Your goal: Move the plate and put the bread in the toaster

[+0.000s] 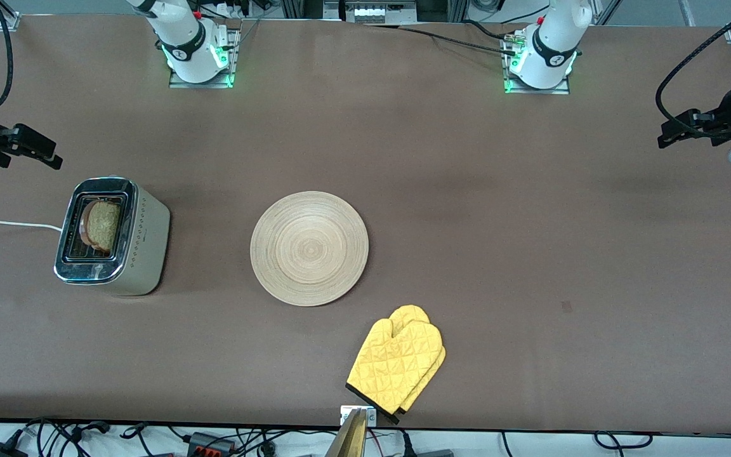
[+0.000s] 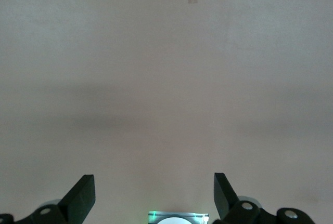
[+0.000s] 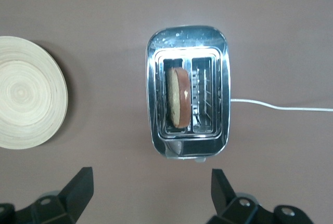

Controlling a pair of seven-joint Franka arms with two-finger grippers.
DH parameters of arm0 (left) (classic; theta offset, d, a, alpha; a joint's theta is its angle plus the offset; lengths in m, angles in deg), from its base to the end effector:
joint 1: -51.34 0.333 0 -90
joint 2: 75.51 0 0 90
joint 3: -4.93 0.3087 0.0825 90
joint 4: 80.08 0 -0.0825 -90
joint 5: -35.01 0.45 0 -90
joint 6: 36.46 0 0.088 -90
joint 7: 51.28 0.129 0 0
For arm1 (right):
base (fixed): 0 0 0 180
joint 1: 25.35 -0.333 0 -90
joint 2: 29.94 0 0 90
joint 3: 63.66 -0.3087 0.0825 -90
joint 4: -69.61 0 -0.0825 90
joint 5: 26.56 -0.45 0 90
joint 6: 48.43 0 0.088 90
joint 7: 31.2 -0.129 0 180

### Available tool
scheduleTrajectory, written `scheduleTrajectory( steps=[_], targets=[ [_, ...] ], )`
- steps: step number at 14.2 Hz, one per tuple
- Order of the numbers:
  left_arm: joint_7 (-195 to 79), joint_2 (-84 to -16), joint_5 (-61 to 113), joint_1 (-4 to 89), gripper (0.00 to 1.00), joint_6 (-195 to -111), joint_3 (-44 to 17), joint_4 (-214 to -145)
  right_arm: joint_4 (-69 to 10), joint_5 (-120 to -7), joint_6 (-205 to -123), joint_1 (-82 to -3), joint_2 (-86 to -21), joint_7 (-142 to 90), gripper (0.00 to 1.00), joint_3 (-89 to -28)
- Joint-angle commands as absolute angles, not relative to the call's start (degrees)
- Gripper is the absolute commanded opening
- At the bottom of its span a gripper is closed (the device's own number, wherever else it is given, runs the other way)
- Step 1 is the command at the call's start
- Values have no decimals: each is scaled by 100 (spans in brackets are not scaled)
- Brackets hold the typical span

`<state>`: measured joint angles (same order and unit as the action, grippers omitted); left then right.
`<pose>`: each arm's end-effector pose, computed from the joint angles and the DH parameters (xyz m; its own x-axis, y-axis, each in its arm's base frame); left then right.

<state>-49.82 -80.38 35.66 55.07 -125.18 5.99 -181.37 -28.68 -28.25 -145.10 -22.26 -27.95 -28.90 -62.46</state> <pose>0.5801 0.0504 0.5396 0.9893 0.0573 -0.1342 0.0570 -0.9984 -0.0063 0.6154 -0.0428 0.5486 0.9992 -0.0382 0.0076 -0.0379 -0.9988 -0.0298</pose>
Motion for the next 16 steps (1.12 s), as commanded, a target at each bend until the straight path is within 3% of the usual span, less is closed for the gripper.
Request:
scheduleTrajectory(
  steps=[1,16],
  targets=[
    [-5040,-8157,3553,5494,100,-12514,580,-18230,-2812,-2814,-14362,-2148,-2739,-2873,100,-6331],
    [-4996,-8131,3553,5538,100,-12479,598,-18221,-2777,-2805,-14283,-2139,-2686,-2891,100,-6313]
  ],
)
